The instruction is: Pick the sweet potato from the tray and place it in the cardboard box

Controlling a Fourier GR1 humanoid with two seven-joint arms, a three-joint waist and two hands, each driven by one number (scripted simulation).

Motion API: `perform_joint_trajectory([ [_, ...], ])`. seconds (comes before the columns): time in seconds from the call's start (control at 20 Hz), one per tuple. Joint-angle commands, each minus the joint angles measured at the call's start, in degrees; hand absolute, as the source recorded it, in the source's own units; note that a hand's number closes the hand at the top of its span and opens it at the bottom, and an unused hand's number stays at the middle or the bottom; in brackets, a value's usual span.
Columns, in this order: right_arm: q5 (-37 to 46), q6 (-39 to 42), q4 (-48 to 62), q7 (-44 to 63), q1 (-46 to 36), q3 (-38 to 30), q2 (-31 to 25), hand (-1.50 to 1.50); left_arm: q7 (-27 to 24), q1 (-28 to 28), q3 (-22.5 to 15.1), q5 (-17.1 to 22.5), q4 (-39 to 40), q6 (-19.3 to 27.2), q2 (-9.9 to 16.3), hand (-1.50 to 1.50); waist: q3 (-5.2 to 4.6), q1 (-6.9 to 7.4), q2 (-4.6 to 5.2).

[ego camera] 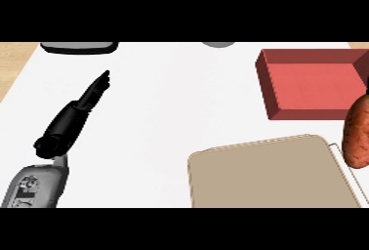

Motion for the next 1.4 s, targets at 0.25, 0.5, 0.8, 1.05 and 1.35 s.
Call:
perform_joint_trajectory([
  [0.25, 15.0, -2.4, 27.4, -7.6, -17.6, 5.6, -2.6, 1.5, -0.9, -1.0, 0.8, 1.2, 0.2, -2.3, 1.0, 0.0, 0.05, 1.64, 0.52],
  [0.5, 21.8, 3.4, 37.5, -9.6, -21.5, 12.3, -5.1, 1.5, 0.5, -2.0, -0.5, -0.3, 0.5, -0.9, -0.4, 0.0, 0.07, 2.36, 0.81],
  [0.8, 31.0, 1.5, 51.0, -18.8, -27.1, 18.2, -5.2, 1.5, -1.4, -3.4, 1.2, 1.0, 2.4, -2.6, 1.1, 0.0, 0.12, 3.08, 1.23],
  [1.05, 35.0, 1.6, 59.8, -27.6, -28.9, 21.7, -6.6, -1.5, -1.6, -2.7, -0.5, -0.7, 2.7, -1.0, -0.7, 0.0, 0.21, 3.29, 1.59],
  [1.35, 28.9, 3.7, 63.9, -36.9, -32.0, 19.2, -3.6, -1.5, -1.3, -1.5, -0.4, -0.1, 1.0, -1.8, -0.5, 0.0, 0.25, 3.15, 1.11],
])
